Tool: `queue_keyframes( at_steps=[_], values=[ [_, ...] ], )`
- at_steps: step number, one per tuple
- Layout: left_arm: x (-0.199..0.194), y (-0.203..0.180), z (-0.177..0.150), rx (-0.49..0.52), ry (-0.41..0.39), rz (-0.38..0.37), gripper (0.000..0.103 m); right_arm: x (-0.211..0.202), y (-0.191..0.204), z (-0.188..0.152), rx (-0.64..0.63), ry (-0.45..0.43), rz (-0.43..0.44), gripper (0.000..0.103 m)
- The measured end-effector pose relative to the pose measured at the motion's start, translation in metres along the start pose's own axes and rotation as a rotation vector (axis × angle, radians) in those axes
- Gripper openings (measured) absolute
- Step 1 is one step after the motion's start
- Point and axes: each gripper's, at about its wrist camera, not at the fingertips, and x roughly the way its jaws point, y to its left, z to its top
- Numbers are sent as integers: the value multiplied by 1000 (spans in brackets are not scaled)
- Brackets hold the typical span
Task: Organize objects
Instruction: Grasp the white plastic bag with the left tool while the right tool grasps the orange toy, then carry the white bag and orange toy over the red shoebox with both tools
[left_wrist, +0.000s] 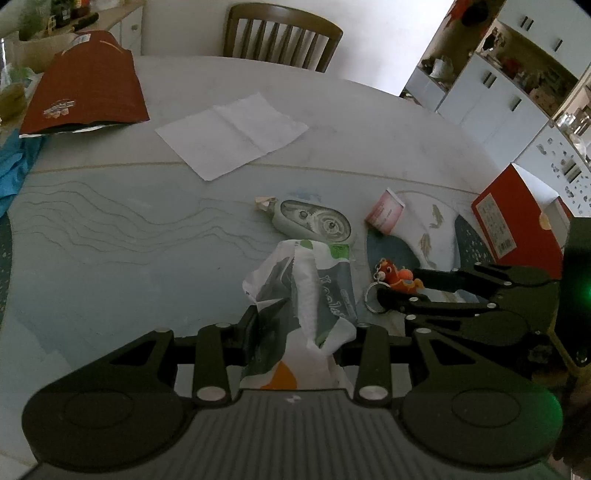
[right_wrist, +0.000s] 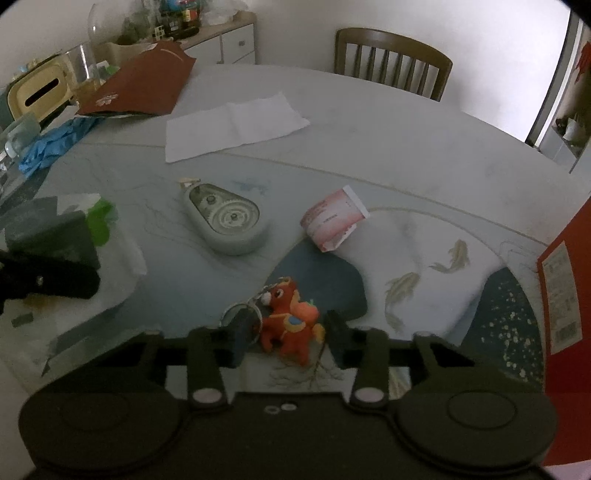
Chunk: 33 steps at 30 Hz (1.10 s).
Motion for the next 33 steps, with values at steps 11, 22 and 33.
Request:
queue_keyframes(
  at_steps=[11, 22, 33],
  values=[
    [1, -21, 3, 33, 1, -26, 37, -34, -16, -11, 23, -40, 3, 37],
    [1, -87, 10, 110, -7, -90, 37, -106, -62, -22, 130, -136, -7, 36],
    [-1, -175, 17, 206, -40, -151, 37, -159, -122, -40, 189, -211, -50, 36]
  ],
)
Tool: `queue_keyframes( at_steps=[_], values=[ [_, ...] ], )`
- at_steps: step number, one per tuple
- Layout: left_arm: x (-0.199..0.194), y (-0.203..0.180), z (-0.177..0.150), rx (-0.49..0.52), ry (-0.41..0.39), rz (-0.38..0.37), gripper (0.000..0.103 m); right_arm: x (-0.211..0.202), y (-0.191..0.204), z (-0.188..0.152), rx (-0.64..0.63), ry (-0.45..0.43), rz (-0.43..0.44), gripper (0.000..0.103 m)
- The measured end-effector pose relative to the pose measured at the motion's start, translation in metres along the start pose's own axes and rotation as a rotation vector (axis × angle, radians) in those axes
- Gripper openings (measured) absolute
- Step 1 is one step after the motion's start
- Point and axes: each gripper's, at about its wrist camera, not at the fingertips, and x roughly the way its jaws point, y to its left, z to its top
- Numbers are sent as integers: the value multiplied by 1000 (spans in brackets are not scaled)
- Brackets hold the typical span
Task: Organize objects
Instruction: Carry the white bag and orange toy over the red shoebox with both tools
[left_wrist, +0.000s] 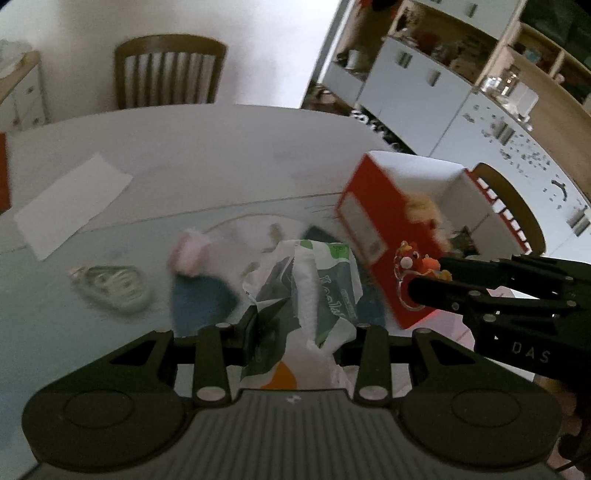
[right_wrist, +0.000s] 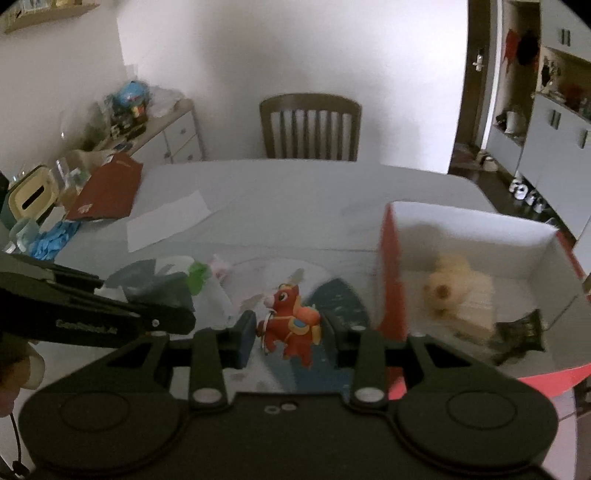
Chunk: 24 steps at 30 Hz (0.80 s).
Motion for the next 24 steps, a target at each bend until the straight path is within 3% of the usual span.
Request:
queue_keyframes(
  at_steps=[24],
  values=[
    [65, -180, 57, 201, -30, -69, 37, -39, -175, -11, 92, -69, -163, 37]
  ],
)
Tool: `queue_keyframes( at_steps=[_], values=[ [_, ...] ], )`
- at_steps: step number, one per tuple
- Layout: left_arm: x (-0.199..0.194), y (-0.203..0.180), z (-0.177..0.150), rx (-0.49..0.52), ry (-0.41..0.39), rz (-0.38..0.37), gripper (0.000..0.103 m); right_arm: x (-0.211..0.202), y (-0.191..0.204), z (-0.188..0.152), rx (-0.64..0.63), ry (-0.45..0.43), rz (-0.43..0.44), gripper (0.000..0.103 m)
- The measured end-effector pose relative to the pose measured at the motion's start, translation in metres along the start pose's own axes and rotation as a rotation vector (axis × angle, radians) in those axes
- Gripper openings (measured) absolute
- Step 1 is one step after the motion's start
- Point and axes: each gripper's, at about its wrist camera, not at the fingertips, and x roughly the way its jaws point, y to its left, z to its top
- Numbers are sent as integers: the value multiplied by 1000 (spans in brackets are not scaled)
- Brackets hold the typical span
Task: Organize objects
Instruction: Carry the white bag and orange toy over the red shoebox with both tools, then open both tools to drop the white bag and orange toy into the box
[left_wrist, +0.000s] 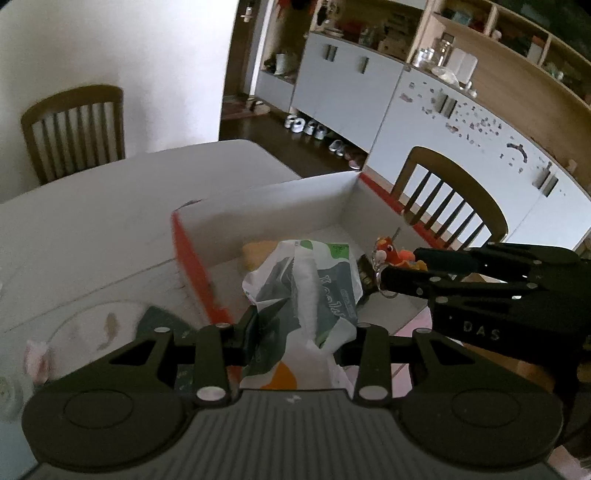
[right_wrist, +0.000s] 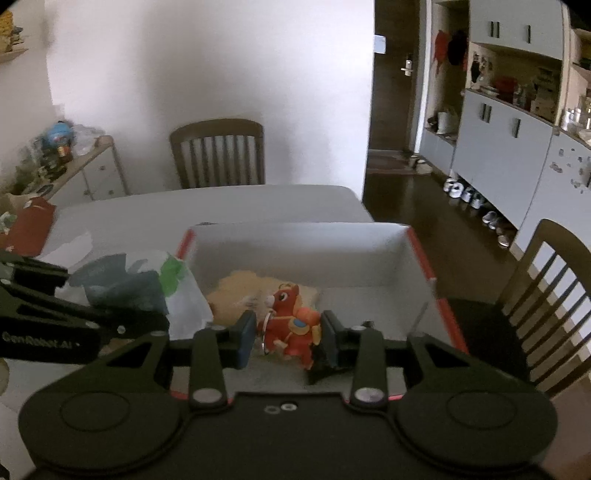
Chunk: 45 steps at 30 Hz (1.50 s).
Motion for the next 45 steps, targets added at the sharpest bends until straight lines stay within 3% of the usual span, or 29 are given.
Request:
queue_keyframes(
  at_steps=[7, 17, 26, 37, 42, 45],
  values=[
    [35, -28, 30, 57, 2, 29, 37, 15, -31, -5, 2, 25, -34, 37],
    [97, -55, 58, 176, 49, 81, 38, 45, -42, -15, -26, 79, -39, 36],
    [145, -53, 65, 182, 127, 129, 39, 77, -46, -17, -43, 132, -35, 36],
    [169, -48, 59, 167, 189, 115, 40, 96, -48, -21, -62, 184, -39, 37],
    [173, -48, 58, 158, 203, 112, 48, 98, -52, -20, -62, 195, -38, 38],
    [172, -46, 58, 149, 200, 82, 62, 96, -55, -21, -54, 200, -29, 39]
  ],
)
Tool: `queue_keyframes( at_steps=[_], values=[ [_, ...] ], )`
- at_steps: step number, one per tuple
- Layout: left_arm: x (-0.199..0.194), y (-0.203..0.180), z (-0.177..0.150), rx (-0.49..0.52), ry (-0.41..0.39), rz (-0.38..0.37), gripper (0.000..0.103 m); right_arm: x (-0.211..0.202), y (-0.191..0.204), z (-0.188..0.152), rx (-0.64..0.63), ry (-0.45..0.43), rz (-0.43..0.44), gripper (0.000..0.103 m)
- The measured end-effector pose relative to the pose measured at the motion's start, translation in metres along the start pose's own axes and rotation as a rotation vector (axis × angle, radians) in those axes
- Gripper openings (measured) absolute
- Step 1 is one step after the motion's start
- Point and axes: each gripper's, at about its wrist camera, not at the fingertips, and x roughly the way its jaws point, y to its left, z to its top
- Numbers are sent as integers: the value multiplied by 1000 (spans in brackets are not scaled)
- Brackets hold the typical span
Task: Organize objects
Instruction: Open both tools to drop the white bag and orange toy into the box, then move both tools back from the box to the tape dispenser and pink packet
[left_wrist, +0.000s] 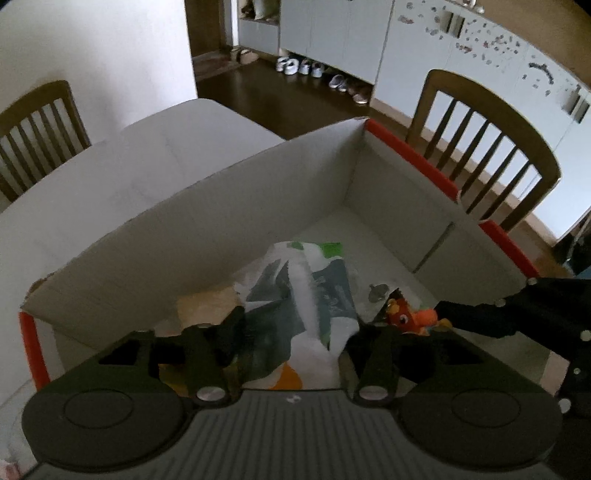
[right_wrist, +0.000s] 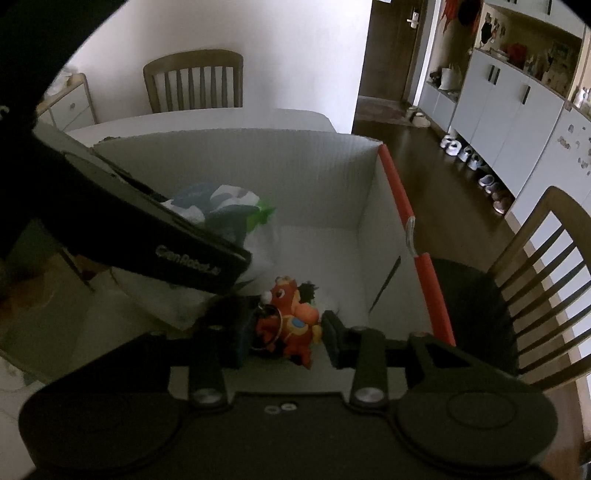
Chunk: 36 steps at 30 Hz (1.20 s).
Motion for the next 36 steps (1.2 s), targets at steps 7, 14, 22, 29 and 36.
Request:
queue_keyframes(
  at_steps=[7, 14, 22, 29, 36],
  values=[
    [-7, 0, -4, 9, -29, 12, 79, -5, -5, -4, 15, -5, 13, 53],
    [-23, 3, -9, -6, -66, -12, 88, -20, -8, -8, 26, -41, 13, 61],
    [-51, 7, -19, -33, -124, -27, 92, -47, -9, -10, 39, -80, 18, 68],
    [-89, 14, -38, -54, -199, -2, 92, -75, 1, -10, 46, -125, 27, 75],
    [-132, 39, -69, -105, -253, -22, 92, -100, 34, -3, 47, -166, 62, 86]
  ],
)
